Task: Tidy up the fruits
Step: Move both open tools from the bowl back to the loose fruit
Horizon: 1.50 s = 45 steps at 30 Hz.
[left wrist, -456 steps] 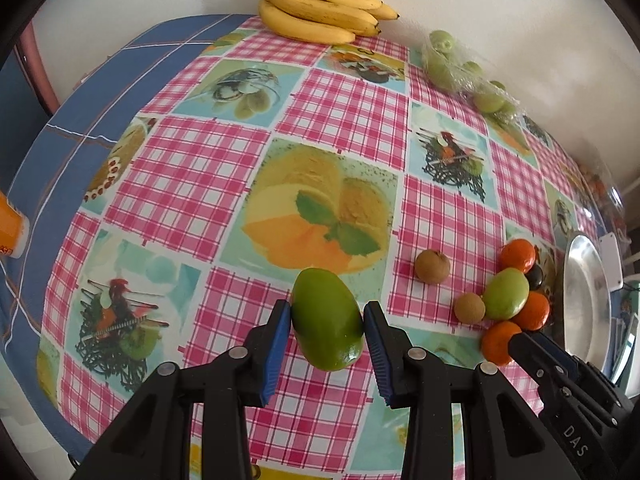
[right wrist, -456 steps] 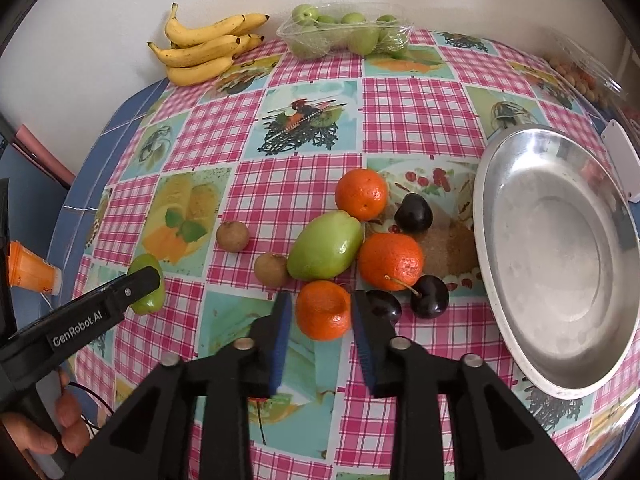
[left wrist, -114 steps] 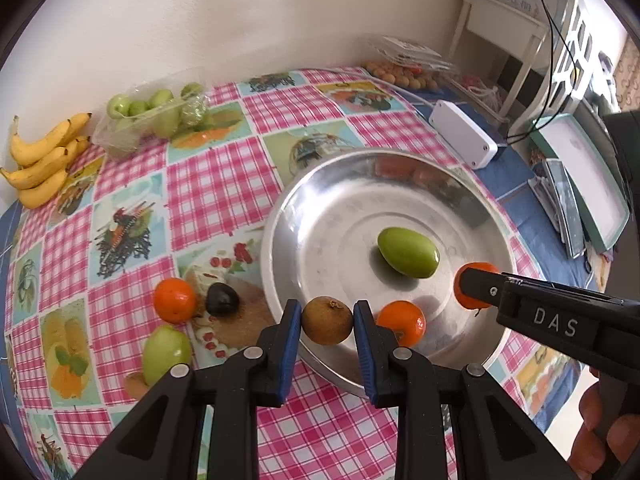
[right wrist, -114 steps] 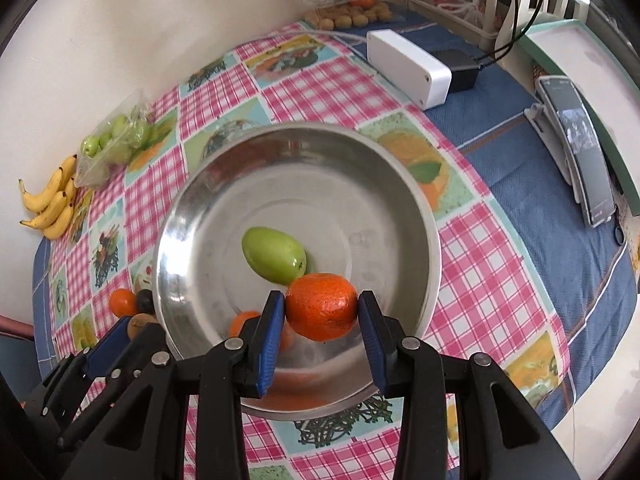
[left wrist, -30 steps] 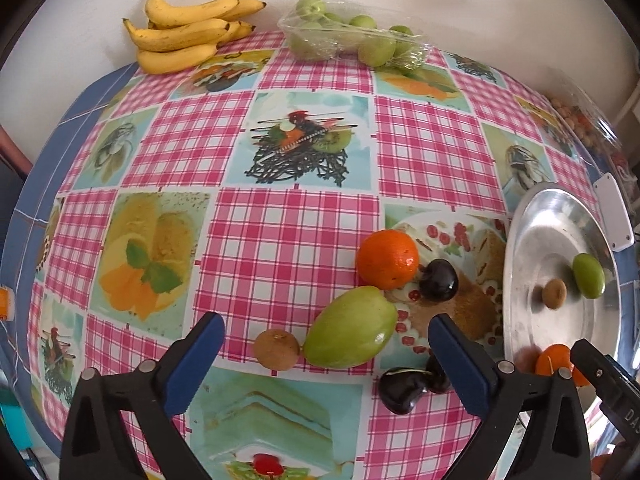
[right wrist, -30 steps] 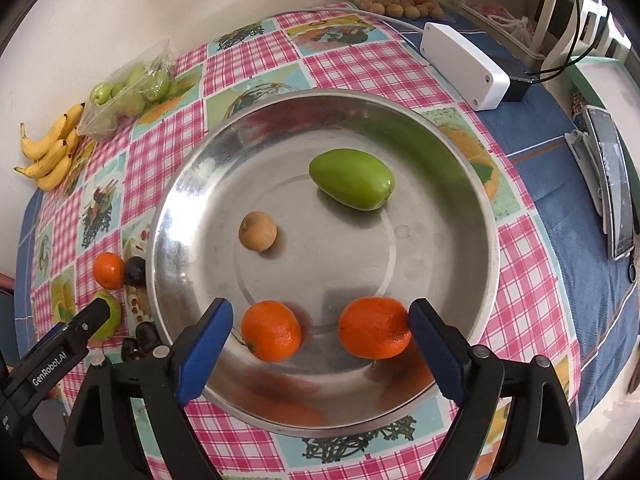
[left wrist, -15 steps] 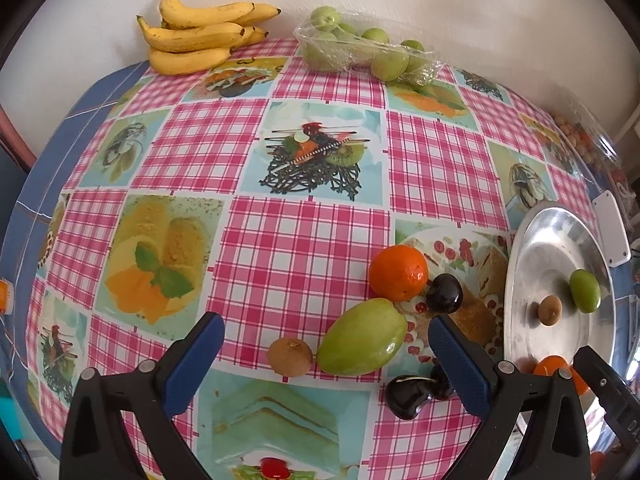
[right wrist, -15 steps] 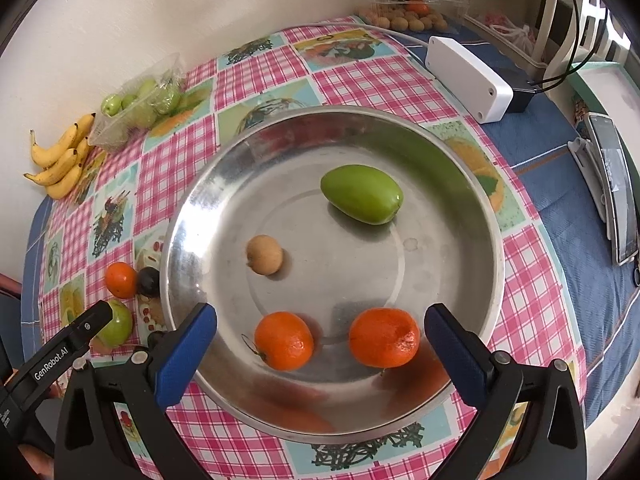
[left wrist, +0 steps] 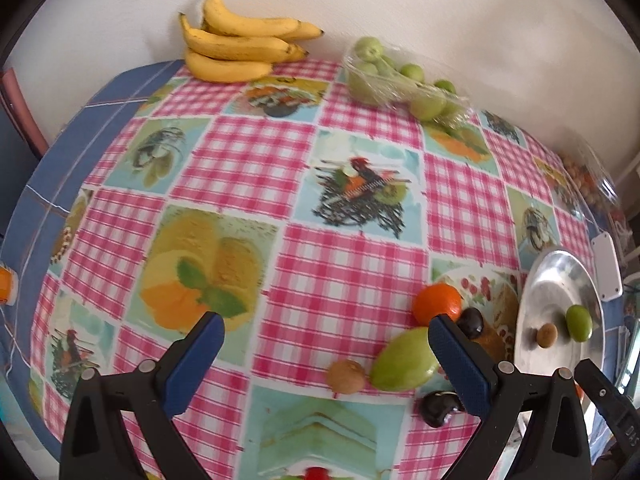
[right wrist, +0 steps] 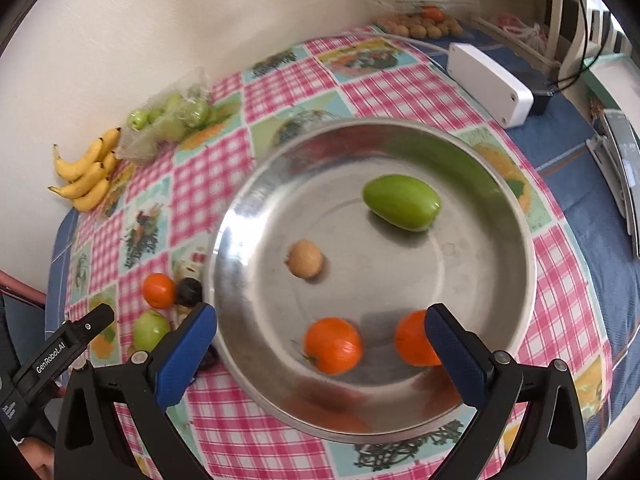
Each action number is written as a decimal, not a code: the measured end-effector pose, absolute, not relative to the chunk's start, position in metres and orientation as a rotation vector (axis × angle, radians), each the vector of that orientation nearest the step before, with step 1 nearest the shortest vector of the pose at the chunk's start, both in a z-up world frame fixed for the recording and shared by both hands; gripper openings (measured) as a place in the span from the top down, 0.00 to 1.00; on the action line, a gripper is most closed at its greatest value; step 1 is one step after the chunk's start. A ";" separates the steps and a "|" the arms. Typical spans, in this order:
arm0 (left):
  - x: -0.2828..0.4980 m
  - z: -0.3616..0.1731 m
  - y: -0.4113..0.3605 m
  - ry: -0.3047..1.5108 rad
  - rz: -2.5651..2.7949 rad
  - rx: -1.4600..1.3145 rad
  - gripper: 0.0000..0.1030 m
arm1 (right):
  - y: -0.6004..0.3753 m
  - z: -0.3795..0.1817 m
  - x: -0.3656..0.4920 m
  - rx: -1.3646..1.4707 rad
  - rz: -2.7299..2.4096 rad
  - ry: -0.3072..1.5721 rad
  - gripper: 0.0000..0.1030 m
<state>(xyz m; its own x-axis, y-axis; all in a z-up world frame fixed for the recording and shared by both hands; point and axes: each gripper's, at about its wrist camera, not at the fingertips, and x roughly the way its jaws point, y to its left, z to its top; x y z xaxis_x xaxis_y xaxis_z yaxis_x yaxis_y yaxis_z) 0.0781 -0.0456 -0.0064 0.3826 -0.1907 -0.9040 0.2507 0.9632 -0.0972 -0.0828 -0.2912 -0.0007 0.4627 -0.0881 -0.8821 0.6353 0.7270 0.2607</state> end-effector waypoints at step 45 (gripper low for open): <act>0.083 -0.037 -0.010 1.310 -0.289 0.029 0.00 | -0.167 -0.033 -0.018 0.507 -0.245 1.197 0.00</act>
